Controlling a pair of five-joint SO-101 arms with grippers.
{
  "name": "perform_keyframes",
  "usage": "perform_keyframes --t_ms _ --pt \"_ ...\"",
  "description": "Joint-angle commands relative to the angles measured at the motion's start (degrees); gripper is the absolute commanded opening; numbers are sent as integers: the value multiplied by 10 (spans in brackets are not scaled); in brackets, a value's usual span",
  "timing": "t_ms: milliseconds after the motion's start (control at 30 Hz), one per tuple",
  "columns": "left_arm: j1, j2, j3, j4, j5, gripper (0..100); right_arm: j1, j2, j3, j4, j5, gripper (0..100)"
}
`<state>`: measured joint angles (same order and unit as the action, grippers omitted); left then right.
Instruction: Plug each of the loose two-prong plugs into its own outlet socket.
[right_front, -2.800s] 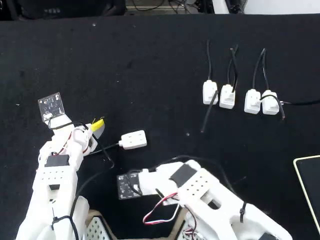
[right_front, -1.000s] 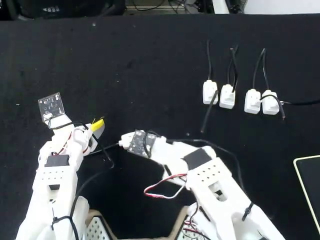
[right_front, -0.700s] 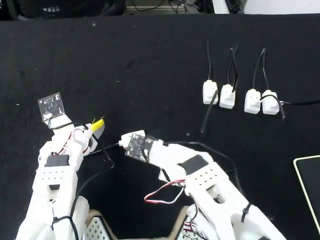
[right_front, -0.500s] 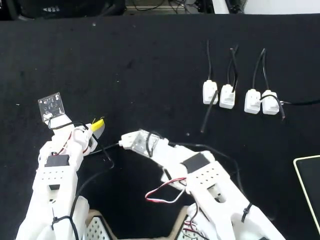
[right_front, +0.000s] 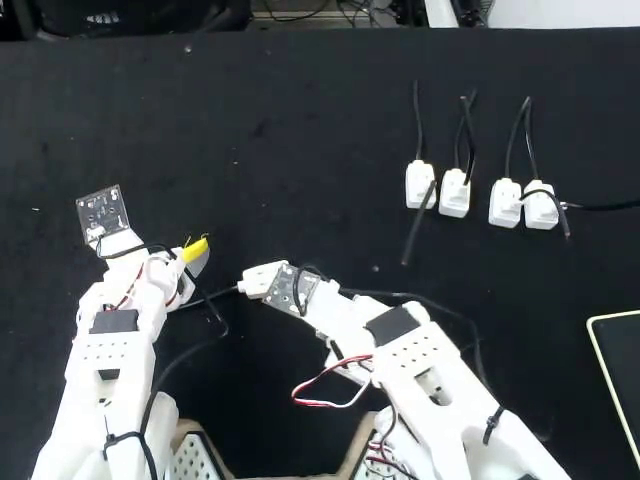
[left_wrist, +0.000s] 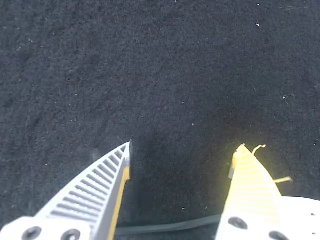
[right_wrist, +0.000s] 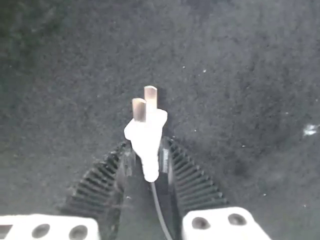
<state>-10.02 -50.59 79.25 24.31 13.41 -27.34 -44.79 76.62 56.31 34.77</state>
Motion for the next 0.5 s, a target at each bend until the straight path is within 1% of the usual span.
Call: perform_keyframes --t_ms 0,233,467 --pt "-1 -11 -7 -10 4 317 11 -1 -7 1 -1 60" --pt "-1 -11 -8 -10 4 317 10 -1 11 -44 -6 60" --pt "-1 -11 -7 -10 4 317 11 -1 12 -45 -6 53"
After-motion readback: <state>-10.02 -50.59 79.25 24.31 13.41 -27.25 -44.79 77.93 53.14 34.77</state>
